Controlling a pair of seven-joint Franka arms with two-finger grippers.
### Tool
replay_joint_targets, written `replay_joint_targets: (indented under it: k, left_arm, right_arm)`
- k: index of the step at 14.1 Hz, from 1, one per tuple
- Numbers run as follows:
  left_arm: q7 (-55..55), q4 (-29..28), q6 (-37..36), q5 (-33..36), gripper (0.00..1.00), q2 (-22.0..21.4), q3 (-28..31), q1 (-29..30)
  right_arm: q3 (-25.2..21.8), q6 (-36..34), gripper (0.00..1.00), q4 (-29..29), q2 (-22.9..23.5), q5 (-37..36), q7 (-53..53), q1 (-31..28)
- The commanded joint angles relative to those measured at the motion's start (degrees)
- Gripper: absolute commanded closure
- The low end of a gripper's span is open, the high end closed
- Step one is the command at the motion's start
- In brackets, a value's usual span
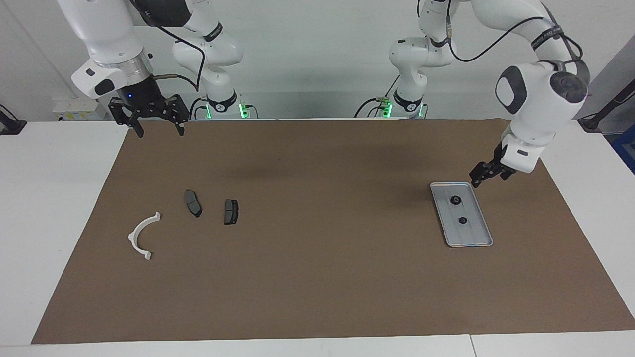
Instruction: Pick bearing gear from pile to tray
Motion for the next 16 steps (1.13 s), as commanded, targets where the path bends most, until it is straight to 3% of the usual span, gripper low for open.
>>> replay_joint_targets:
  k: [1, 5, 11, 16]
  left_arm:
    - [0.7, 2.9, -6.4, -0.2, 0.00, -3.6, -0.6, 0.7]
    - [0.6, 4.0, -12.3, -1.4, 0.00, -7.5, -0.8, -0.1]
    - [1.3, 13.3, -16.0, -1.1, 0.00, -3.2, -0.9, -0.1]
    - [1.4, 14.8, -17.5, -1.7, 0.00, -1.6, -2.3, 0.7]
  right_arm:
    - [0.9, -1.5, 0.00, 1.7, 0.9, -0.2, -1.2, -1.3]
    - [0.9, -1.5, 0.00, 1.7, 1.0, -0.2, -1.3, -1.4]
    - [1.3, -1.5, 0.00, 1.7, 1.8, -0.2, -1.2, -1.7]
    - [1.4, -1.4, 0.00, 1.7, 1.8, -0.2, -1.1, -1.6]
